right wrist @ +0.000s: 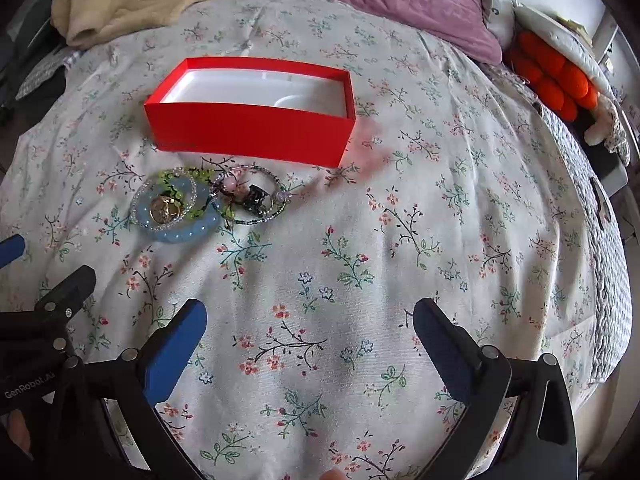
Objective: Organize jewelry
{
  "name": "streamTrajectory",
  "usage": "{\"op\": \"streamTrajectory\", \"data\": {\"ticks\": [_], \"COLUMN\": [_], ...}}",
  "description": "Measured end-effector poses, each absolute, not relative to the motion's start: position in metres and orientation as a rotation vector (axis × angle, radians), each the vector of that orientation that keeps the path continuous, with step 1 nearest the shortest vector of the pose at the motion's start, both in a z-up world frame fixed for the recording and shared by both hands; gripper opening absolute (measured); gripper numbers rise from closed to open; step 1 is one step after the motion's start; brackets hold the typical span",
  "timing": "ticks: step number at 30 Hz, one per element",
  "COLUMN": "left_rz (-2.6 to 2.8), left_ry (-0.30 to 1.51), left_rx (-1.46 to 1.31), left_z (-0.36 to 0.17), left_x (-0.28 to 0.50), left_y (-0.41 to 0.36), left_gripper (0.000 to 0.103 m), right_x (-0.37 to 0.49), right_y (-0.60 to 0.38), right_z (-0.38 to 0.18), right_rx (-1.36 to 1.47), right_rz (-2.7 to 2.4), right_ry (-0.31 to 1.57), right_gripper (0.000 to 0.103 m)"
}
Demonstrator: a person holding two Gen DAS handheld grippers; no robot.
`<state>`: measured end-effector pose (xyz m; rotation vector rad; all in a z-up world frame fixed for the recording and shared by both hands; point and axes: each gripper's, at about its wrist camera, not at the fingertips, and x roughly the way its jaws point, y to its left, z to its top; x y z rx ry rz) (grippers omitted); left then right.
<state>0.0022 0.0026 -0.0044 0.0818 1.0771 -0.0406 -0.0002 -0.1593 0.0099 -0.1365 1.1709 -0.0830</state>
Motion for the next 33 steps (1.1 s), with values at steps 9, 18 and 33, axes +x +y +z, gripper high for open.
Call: {"op": "streamTrajectory", "data": {"ticks": [9, 18, 33], "left_rz": [-0.039, -0.04, -0.036], "left_ry": [1.074, 1.075, 1.075], "left_rx": [0.085, 0.09, 0.106], "left_z": [-0.006, -0.0056, -0.0063], "left_x": [0.0015, 0.0008, 0.0013], "left_y": [0.0025, 0.0034, 0.0004], "left_gripper": [0.103, 0.103, 0.103], "right_x": [-0.0013, -0.0015, -0.001], "right_y": [-0.1614, -0.1625, -0.1652], "right_z": [0.0089, 0.0081, 0.0088], "right_rx": [-0.141, -0.143, -0.138], "right_rz": [-0.089, -0.093, -0.104], "right_ry": [1.173, 1.178, 1.175], "right_gripper": [0.103, 0.103, 0.103]}}
